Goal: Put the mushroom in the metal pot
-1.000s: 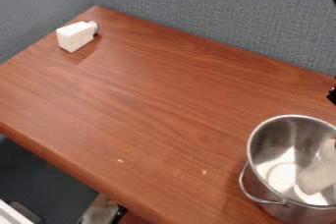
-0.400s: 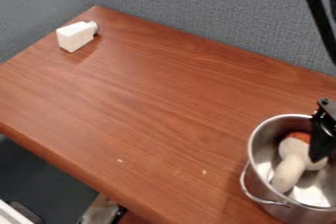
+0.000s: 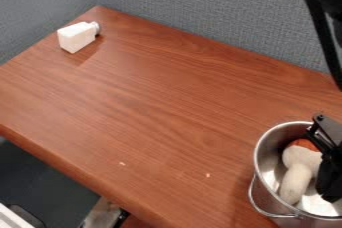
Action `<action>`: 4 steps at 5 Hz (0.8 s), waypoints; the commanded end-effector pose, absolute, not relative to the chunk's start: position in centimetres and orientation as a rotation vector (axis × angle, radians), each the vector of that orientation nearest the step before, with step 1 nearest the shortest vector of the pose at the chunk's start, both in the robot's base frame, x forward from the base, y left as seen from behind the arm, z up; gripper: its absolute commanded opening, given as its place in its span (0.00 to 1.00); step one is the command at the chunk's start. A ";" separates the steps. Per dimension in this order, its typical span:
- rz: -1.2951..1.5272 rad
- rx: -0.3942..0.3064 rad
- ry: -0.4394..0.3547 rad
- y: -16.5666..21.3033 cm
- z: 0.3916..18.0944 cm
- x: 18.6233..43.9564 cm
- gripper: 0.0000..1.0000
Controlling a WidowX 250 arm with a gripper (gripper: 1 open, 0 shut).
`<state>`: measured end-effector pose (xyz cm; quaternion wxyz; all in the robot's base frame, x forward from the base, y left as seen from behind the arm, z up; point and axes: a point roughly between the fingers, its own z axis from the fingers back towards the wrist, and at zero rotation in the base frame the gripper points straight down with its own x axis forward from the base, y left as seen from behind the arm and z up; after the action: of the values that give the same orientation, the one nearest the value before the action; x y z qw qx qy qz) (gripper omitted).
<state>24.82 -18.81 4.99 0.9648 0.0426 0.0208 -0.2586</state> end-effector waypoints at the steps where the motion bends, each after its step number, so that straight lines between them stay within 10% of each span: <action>1: -0.534 0.072 0.005 -18.8 8.1 25.2 1.00; 2: -0.455 0.116 0.011 -16.3 9.5 24.8 0.00; 3: -0.355 0.156 0.004 -13.1 11.4 24.4 0.00; 4: -0.225 0.166 -0.013 -8.6 13.2 24.5 1.00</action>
<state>24.54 -8.77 12.32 0.9906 0.0830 0.0121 -0.1083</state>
